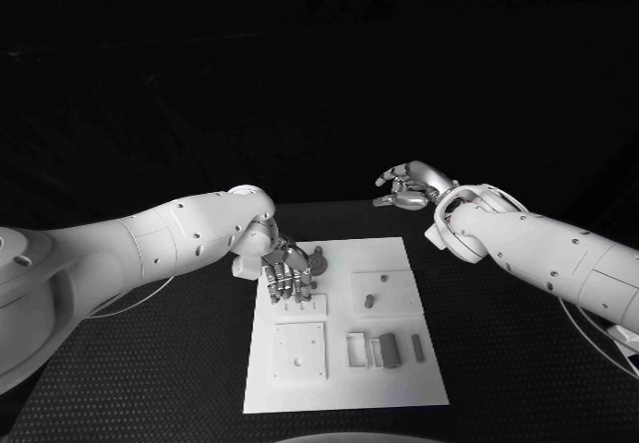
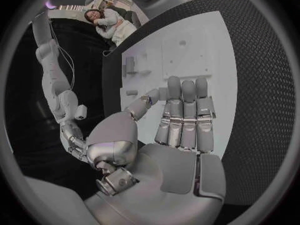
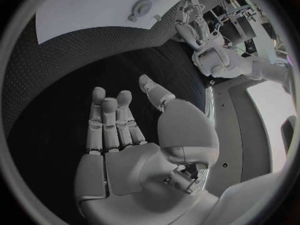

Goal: Assemble the parts on the task board

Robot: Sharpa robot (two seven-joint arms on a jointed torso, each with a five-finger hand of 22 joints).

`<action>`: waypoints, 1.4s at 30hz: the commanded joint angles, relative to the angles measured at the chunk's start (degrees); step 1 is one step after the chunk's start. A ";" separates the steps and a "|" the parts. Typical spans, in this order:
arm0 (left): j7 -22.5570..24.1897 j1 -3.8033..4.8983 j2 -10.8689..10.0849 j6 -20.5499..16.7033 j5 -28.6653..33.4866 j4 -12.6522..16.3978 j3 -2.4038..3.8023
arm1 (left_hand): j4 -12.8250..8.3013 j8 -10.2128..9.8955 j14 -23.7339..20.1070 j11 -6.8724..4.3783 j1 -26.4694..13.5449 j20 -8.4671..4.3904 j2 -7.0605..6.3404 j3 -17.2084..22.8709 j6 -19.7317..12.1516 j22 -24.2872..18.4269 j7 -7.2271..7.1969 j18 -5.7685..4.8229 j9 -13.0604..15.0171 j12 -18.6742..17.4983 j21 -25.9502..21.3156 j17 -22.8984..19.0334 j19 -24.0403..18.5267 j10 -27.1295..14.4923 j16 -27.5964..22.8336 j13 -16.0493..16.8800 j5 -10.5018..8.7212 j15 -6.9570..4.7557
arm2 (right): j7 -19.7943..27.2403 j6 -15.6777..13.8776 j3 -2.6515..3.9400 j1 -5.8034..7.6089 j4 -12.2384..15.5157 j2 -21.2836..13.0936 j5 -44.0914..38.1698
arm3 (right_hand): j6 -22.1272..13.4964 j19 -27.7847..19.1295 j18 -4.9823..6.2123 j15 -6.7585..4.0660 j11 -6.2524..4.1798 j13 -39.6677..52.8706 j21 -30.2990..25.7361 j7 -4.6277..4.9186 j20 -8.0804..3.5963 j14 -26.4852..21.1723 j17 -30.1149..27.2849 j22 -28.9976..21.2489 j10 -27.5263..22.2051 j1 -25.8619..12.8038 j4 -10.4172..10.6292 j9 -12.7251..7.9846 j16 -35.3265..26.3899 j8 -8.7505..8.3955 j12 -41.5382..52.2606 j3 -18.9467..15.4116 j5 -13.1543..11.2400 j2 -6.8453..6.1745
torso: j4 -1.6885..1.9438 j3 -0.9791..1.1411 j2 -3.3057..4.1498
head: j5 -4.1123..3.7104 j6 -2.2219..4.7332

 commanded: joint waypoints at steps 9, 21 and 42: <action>-0.84 -0.08 2.08 -1.78 -0.95 -0.50 0.02 | 1.83 1.20 0.26 -1.17 -0.12 -0.05 0.92 1.31 1.97 0.92 -1.41 -0.43 0.69 1.44 0.14 -0.38 0.68 1.21 1.61 0.19 1.12 -0.31 | 2.10 -0.29 0.00 0.16 -0.48 0.55 3.24 | -1.18 -11.81 -4.08 6.27 2.79 -14.09 -13.19 1.68 3.96 -7.30 -11.97 -6.41 -11.31 -1.10 -0.04 0.06 -22.92 0.86 -16.15 1.44 0.54 -0.50 | -0.01 -0.11 0.04 | 0.08 -0.18; -0.91 -1.37 1.87 -5.12 -7.93 0.44 0.02 | 1.82 1.62 0.60 -1.52 -0.95 -0.31 1.03 1.10 2.56 1.33 -1.77 -0.33 1.50 2.76 0.49 -0.88 1.41 1.60 3.14 0.48 2.25 -0.58 | 2.84 -0.33 0.01 0.20 -0.24 0.45 4.75 | -3.05 -24.92 -8.39 10.41 4.71 -26.04 -23.03 2.27 6.56 -6.67 -20.18 -8.84 -8.46 0.13 -0.04 0.18 -41.86 1.66 -28.31 0.06 0.07 0.02 | 0.08 -0.09 0.00 | -0.03 -0.50; -0.82 -2.78 2.10 -5.73 -10.95 0.00 0.02 | 1.73 2.90 1.70 -2.65 -3.52 -1.17 1.08 0.98 4.87 1.54 -2.97 0.00 3.66 7.44 2.87 -1.62 3.29 2.63 7.67 2.10 5.60 -1.42 | 2.75 -0.22 0.01 0.20 0.52 0.33 4.77 | -3.31 -25.30 -8.65 10.71 4.72 -28.38 -23.59 2.29 6.54 -6.16 -20.27 -7.97 -7.25 0.63 -0.04 0.01 -44.41 1.96 -29.86 -0.42 0.04 0.01 | 0.04 -0.11 0.02 | -0.10 -0.85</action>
